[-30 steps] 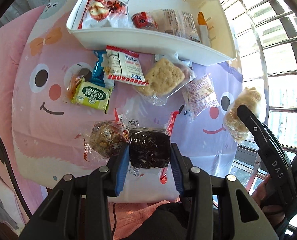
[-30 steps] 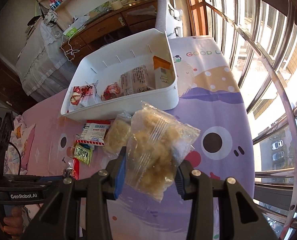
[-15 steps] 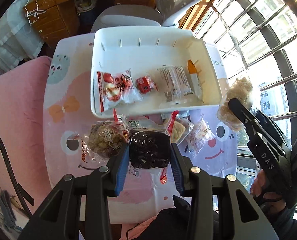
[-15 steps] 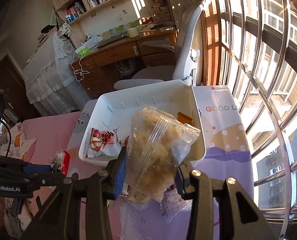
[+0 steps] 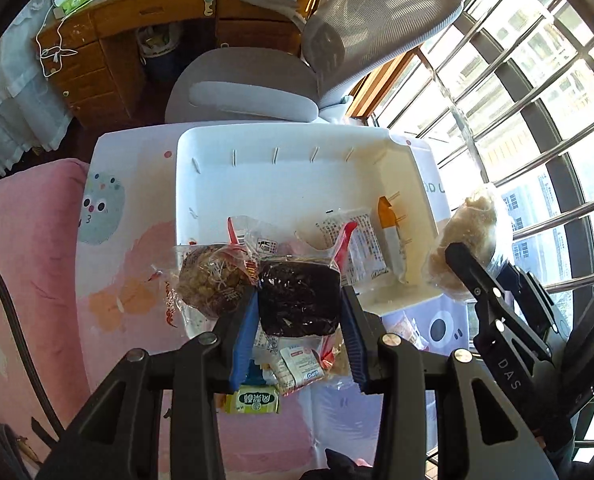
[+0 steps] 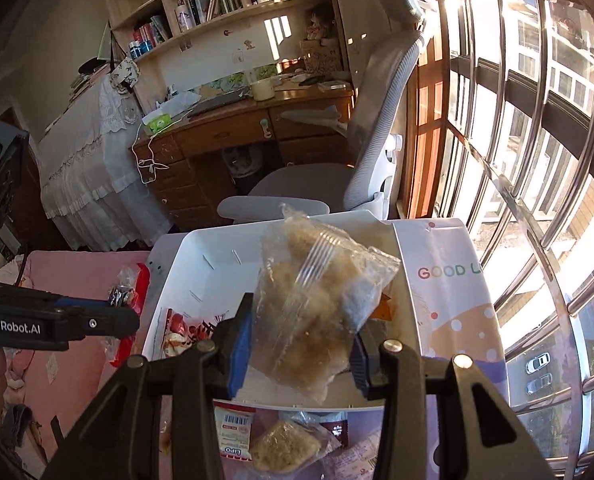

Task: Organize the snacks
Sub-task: 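Carry both snacks over the white tray and open both tools to drop them, then withdraw both open tools from the tray toward the remaining snacks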

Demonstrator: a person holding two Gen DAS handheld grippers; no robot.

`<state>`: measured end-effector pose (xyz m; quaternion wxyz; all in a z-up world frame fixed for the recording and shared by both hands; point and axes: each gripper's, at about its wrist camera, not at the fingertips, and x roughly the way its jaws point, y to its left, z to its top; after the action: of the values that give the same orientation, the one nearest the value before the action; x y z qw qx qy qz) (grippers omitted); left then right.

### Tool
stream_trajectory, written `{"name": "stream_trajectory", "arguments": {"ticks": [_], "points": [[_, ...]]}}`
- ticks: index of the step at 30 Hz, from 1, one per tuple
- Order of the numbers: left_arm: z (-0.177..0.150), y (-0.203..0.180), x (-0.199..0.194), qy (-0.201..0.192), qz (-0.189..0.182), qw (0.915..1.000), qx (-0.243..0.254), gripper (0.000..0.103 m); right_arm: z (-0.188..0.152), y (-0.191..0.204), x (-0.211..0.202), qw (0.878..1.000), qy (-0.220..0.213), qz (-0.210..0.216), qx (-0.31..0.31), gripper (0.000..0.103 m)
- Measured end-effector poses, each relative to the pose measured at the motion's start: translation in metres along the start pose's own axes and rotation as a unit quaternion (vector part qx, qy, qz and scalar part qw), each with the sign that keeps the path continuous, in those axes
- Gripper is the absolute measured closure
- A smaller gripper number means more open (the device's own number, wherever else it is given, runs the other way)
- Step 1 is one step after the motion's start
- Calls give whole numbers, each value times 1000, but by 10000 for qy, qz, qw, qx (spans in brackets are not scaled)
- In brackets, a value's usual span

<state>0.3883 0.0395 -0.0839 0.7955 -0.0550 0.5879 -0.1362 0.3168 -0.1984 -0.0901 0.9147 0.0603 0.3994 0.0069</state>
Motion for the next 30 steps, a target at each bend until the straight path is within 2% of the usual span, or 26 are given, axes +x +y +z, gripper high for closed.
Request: {"name": "stream_trajectory", "arguments": {"ticks": [4, 8, 19, 30], "points": [[9, 1, 13, -139, -119, 9998, -28, 63, 2, 0, 13, 9999, 102, -99, 96, 60], [14, 0, 15, -281, -236, 9993, 19, 55, 1, -1, 22, 9994, 232, -231, 149, 43], [4, -4, 3, -336, -179, 9992, 95, 52, -5, -14, 13, 9983, 346, -227, 405, 42], [-39, -20, -28, -499, 24, 9988, 11, 50, -29, -30, -30, 9983, 351, -121, 451, 39]]}}
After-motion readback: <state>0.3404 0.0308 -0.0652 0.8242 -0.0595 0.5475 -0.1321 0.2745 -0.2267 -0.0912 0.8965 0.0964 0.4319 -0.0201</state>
